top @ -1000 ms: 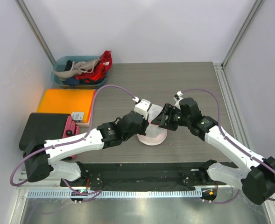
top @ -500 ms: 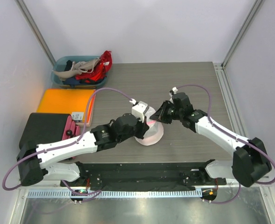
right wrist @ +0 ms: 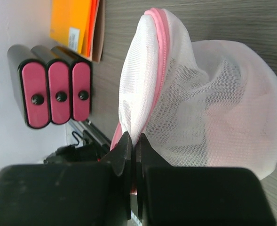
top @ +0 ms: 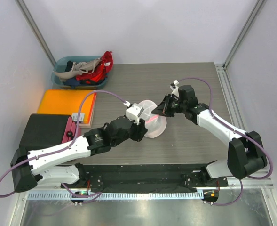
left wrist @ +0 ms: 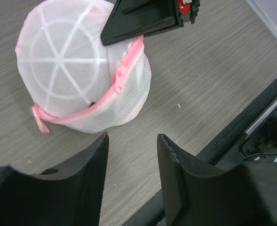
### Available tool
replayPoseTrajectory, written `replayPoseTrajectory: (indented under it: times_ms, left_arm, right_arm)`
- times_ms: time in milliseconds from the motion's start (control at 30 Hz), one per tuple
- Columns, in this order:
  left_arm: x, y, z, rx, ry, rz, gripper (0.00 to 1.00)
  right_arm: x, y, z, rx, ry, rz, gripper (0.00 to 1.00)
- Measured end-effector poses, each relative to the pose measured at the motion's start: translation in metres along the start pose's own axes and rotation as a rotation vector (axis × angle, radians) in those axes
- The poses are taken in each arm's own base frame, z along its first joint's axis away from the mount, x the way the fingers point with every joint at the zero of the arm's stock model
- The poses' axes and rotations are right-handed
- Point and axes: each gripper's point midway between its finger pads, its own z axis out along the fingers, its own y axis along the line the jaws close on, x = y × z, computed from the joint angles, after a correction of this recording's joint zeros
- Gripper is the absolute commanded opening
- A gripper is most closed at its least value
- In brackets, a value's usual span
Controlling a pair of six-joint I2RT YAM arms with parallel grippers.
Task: Place the bra in the laundry bag and zip it closed
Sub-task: Zip the zipper on the laundry bag.
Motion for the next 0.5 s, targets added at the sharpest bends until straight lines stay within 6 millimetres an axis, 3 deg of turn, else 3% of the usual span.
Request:
replayPoseTrajectory:
  times_ms: [100, 233, 367, 500]
  left_arm:
    - [-0.005, 0.001, 0.006, -0.008, 0.004, 0.032, 0.45]
    - [-0.009, -0.003, 0.029, -0.027, 0.048, 0.117, 0.44]
    - [0.001, -0.001, 0.046, -0.040, 0.095, 0.184, 0.45]
    - [0.008, 0.001, 0.054, -0.048, 0.122, 0.217, 0.35]
  right_arm:
    - [0.004, 0.012, -0.008, -0.047, 0.015, -0.038, 0.01]
    - [0.008, 0.020, -0.013, -0.084, 0.036, -0.062, 0.01]
    - [0.014, 0.023, -0.014, -0.103, 0.062, -0.062, 0.01]
    - [0.017, 0.026, -0.015, -0.115, 0.075, -0.064, 0.01]
